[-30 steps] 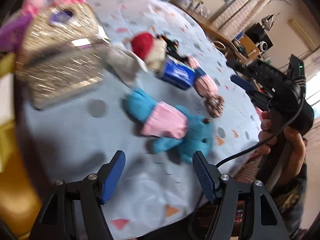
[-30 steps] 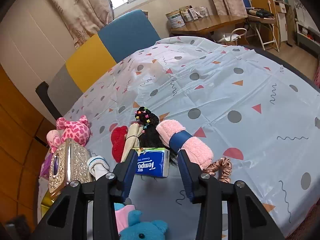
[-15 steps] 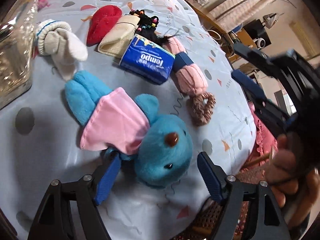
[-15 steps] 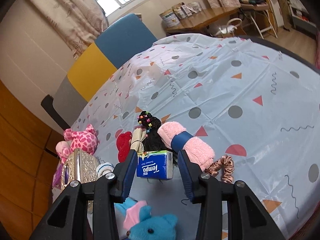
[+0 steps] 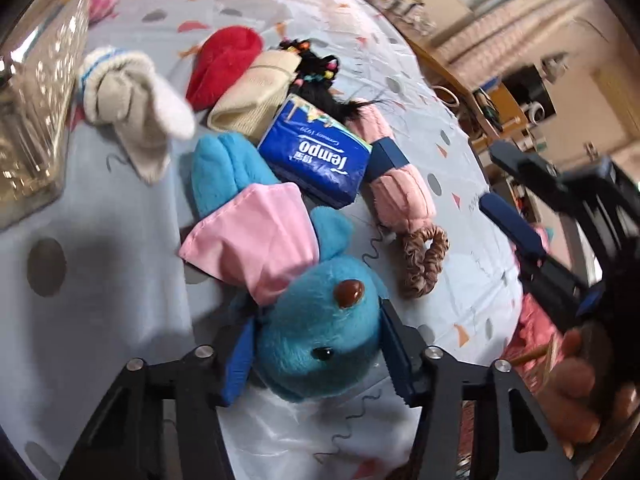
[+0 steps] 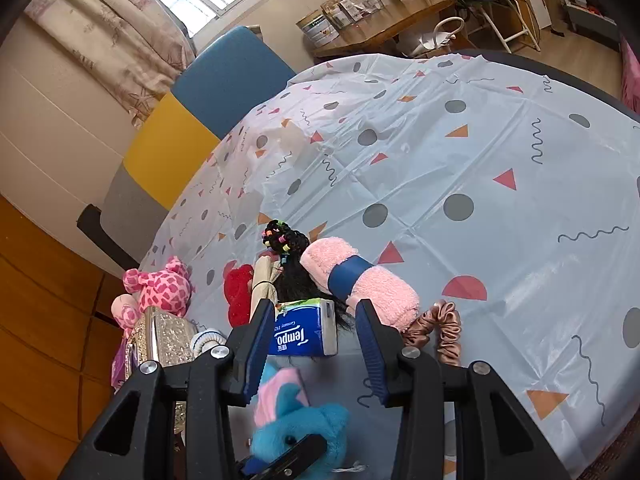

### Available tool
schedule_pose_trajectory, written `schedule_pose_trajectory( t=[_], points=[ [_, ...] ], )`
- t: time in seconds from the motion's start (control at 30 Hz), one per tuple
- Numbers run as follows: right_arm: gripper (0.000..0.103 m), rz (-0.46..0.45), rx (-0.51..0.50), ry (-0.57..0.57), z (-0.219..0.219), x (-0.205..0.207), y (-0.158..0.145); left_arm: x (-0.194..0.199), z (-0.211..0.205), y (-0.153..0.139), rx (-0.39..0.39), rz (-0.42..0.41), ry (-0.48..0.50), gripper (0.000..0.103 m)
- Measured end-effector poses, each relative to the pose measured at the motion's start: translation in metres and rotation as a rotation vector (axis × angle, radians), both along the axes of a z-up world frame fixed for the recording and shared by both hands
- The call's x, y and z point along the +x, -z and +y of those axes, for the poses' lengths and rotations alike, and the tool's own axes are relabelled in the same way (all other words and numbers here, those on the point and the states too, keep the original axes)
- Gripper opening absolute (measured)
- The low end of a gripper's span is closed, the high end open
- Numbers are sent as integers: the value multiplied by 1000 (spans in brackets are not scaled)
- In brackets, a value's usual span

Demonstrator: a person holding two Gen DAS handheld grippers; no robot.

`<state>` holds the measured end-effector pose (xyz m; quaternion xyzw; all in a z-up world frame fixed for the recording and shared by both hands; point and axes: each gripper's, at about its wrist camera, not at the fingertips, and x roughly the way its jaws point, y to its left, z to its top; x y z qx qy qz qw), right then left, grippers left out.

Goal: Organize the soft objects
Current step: 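Reach the left tool to the blue plush toy and grasp it, then lift the blue plush toy with the left tool while the right tool grasps the grey sock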

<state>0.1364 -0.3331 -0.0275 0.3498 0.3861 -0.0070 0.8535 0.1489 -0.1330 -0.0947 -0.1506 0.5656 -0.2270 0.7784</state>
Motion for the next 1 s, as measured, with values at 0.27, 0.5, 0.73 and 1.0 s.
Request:
schedule_pose_trajectory(
  t=[0.27,0.5,0.73,1.0],
  points=[
    [42,13,-11,-37,6,3,2,-31,21,-11,135,-130,106,55],
    [42,28,-48,-211,39,12,4,-54,53,-5,120,-173,103,57],
    [42,66,-83,-506,103,41,8,-56,64,-3,64,-162,78,57],
    [39,182,-61,-630,163,110,30,-60,69,-2,52,-171,76,57]
  ],
)
